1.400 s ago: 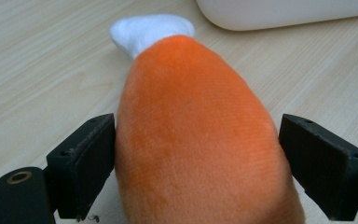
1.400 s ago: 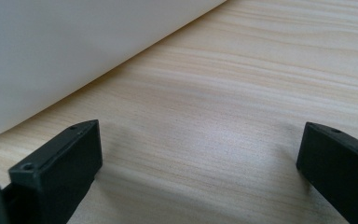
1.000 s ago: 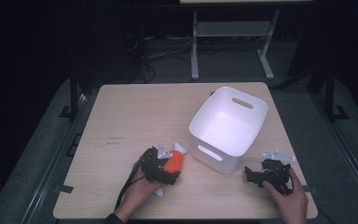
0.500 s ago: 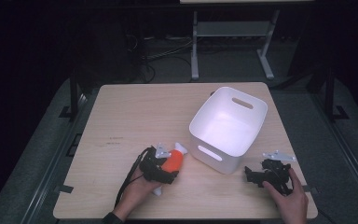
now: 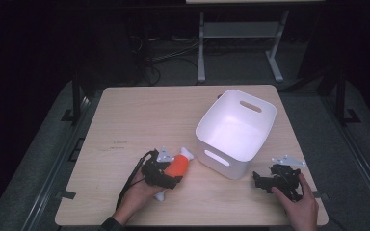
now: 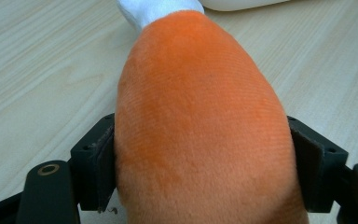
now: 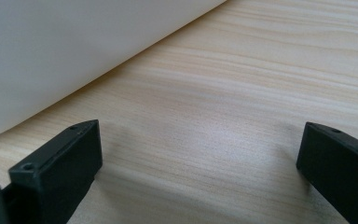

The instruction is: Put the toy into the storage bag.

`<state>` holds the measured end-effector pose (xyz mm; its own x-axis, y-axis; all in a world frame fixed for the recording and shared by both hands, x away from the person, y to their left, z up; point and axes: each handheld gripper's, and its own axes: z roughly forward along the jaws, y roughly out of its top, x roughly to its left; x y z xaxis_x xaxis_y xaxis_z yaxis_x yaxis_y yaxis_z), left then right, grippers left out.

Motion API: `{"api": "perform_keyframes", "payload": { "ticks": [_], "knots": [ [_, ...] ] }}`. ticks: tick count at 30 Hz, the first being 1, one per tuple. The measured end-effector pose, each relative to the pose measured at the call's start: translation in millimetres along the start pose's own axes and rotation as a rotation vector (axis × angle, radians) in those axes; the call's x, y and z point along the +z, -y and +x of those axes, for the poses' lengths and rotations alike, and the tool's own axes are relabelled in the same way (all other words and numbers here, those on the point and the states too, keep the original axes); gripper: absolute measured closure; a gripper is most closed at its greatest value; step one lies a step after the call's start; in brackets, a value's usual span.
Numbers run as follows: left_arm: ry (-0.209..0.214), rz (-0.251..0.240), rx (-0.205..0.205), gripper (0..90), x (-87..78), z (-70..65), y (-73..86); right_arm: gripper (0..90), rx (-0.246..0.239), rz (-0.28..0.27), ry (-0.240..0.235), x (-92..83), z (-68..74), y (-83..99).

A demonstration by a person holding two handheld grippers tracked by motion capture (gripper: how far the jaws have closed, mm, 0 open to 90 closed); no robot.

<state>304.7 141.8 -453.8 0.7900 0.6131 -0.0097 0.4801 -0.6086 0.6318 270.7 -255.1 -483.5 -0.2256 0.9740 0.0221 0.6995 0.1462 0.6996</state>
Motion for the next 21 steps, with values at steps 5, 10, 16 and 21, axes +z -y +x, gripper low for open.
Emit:
{"api": "perform_keyframes", "payload": {
  "ticks": [5,10,16,21],
  "knots": [
    [0.027,-0.020,0.013,22.2,-7.2,6.0,1.2,0.0,0.000,0.000,0.000,0.0,0.0,0.0],
    [0.046,-0.024,0.028,22.2,-11.8,10.2,1.5,0.0,0.000,0.000,0.000,0.0,0.0,0.0],
    [0.087,-0.028,0.050,22.2,-18.3,15.0,3.4,0.0,0.000,0.000,0.000,0.0,0.0,0.0],
    [0.109,-0.043,0.056,22.2,-23.8,17.9,2.6,0.0,0.000,0.000,0.000,0.0,0.0,0.0]
  ]
}}
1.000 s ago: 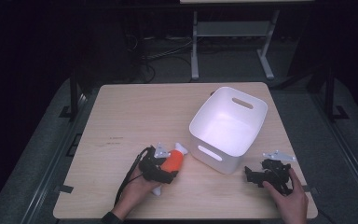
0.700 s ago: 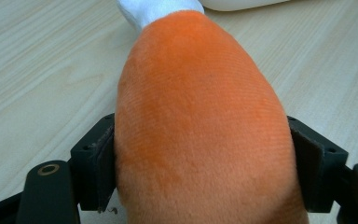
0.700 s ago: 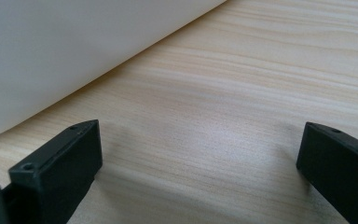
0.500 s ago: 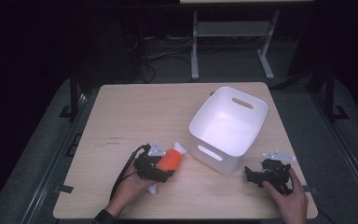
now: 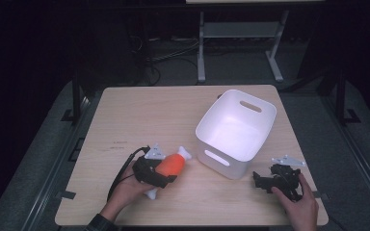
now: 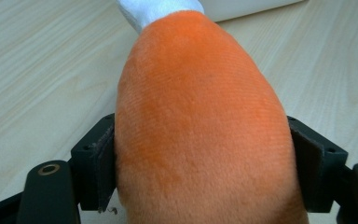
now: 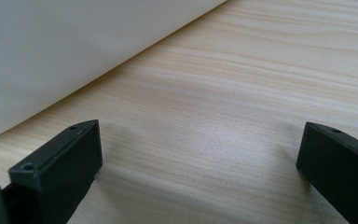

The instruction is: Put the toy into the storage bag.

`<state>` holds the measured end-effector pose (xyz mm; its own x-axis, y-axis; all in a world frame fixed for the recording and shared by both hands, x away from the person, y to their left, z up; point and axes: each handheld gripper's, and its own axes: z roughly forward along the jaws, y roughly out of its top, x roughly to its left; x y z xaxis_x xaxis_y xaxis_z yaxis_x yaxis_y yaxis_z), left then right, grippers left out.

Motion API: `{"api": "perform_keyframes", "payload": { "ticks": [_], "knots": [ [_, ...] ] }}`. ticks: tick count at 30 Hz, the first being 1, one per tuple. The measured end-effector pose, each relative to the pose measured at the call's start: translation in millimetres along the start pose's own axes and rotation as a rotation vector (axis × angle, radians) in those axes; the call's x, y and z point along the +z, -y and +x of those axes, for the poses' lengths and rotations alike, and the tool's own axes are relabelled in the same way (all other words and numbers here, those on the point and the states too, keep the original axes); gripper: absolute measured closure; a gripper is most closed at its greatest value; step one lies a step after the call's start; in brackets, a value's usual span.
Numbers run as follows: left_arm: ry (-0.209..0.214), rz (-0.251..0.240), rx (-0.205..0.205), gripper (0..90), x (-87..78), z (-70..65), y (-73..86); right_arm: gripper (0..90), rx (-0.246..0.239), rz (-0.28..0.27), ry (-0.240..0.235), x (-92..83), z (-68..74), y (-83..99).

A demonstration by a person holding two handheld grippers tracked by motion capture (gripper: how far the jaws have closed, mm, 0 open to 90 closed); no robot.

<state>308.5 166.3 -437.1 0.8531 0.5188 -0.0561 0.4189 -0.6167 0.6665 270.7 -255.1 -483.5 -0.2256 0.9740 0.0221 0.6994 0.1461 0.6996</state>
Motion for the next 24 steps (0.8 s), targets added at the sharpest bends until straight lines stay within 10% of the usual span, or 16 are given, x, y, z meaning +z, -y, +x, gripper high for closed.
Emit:
{"api": "perform_keyframes", "payload": {
  "ticks": [24],
  "knots": [
    [0.070,-0.041,0.027,22.2,-30.5,12.4,-10.7,0.0,0.000,0.000,0.000,0.0,0.0,0.0]
  ]
}}
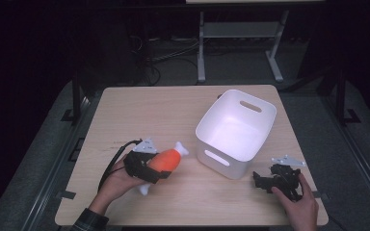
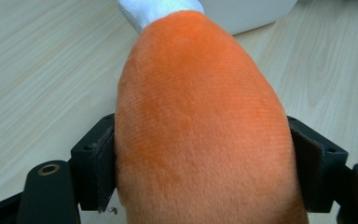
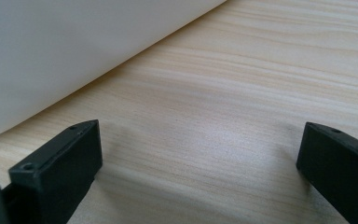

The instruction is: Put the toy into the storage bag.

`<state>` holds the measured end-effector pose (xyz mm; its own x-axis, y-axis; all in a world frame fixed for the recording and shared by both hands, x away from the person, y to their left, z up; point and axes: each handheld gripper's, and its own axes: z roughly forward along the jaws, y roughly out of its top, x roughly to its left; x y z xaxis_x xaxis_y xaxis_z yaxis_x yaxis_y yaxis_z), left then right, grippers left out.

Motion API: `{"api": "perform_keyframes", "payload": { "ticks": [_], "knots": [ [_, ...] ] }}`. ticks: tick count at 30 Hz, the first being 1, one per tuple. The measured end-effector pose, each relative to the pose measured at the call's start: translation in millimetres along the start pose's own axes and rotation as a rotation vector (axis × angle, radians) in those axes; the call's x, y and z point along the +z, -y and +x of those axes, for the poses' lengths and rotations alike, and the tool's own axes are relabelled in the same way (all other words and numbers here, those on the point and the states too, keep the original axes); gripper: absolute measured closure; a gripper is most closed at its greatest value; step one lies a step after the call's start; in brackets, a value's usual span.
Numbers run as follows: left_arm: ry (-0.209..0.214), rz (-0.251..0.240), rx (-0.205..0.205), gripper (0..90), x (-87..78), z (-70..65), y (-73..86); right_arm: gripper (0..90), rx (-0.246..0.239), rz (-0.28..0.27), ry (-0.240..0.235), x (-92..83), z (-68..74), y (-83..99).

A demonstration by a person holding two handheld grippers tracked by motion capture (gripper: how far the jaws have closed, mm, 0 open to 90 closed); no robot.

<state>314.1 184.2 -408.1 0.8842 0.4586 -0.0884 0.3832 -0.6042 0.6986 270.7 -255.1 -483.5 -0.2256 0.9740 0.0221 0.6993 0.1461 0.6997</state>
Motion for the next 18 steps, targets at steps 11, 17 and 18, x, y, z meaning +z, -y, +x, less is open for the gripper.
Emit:
{"api": "perform_keyframes", "payload": {
  "ticks": [11,17,18],
  "knots": [
    [0.032,-0.011,0.010,22.2,-13.4,3.8,-14.1,0.0,0.000,0.000,0.000,0.0,0.0,0.0],
    [0.059,-0.022,0.015,22.1,-19.7,5.4,-23.2,0.0,0.000,0.000,0.000,0.0,0.0,0.0],
    [0.062,-0.024,0.017,22.2,-21.0,5.7,-24.9,0.0,0.000,0.000,0.000,0.0,0.0,0.0]
  ]
}}
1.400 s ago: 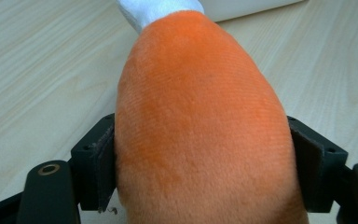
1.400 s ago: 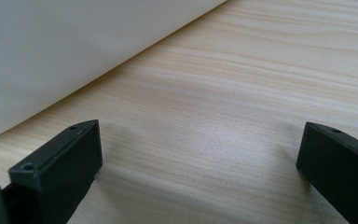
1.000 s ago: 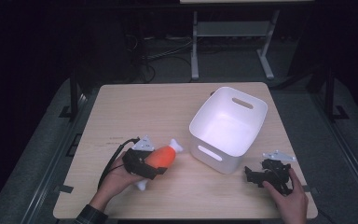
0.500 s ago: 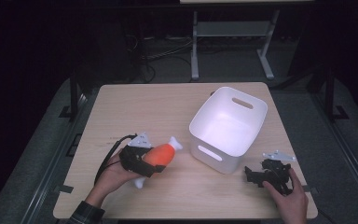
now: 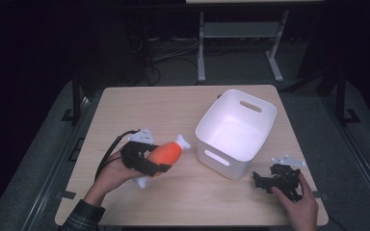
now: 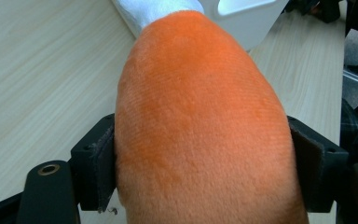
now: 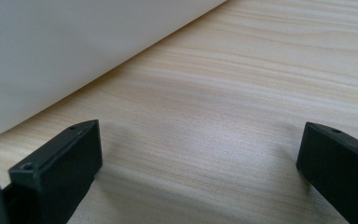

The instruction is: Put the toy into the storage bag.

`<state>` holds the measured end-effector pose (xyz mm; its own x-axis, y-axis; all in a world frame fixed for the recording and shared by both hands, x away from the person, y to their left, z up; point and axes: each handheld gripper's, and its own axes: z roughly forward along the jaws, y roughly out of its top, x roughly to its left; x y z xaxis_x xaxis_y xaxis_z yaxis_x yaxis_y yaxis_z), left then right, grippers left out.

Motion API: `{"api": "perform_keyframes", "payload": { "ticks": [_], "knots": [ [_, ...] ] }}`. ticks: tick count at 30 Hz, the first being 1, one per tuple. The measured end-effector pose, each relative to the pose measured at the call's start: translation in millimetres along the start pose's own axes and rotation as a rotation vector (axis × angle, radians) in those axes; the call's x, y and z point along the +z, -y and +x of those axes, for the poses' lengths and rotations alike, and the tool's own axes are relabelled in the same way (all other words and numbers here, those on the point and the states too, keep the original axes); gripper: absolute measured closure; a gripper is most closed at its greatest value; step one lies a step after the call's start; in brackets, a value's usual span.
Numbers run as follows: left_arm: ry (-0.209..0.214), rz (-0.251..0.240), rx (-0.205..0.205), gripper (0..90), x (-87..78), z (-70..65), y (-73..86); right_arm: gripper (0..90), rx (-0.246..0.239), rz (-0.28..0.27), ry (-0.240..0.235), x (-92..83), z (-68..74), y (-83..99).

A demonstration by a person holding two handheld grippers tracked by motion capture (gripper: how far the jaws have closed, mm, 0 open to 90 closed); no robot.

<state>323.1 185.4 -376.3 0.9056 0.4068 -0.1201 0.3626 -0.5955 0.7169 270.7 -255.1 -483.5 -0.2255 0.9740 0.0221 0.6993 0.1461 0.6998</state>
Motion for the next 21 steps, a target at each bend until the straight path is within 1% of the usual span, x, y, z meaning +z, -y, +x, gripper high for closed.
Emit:
{"api": "perform_keyframes", "payload": {
  "ticks": [3,6,12,14,18,20,21],
  "knots": [
    [0.005,-0.010,0.000,22.2,-3.2,0.5,-5.0,0.0,0.000,0.000,0.000,0.0,0.0,0.0],
    [0.013,-0.010,0.010,22.2,-6.7,1.0,-11.1,0.0,0.000,0.000,0.000,0.0,0.0,0.0],
    [0.025,-0.014,0.018,22.2,-12.3,2.1,-22.7,0.0,0.001,0.001,-0.001,-0.1,0.1,0.0],
    [0.028,-0.022,0.016,22.2,-13.3,2.3,-25.6,0.0,0.000,0.000,-0.001,-0.1,0.0,0.0],
    [0.033,-0.021,0.019,22.2,-15.5,4.0,-34.0,0.0,0.003,0.002,-0.001,-0.2,0.2,0.0],
    [0.033,-0.020,0.024,22.2,-16.0,4.6,-35.6,0.0,0.003,0.001,-0.001,-0.2,0.3,0.0],
    [0.036,-0.026,0.019,22.2,-16.0,4.8,-37.1,0.0,0.003,0.001,-0.001,-0.2,0.3,0.0]
  ]
}}
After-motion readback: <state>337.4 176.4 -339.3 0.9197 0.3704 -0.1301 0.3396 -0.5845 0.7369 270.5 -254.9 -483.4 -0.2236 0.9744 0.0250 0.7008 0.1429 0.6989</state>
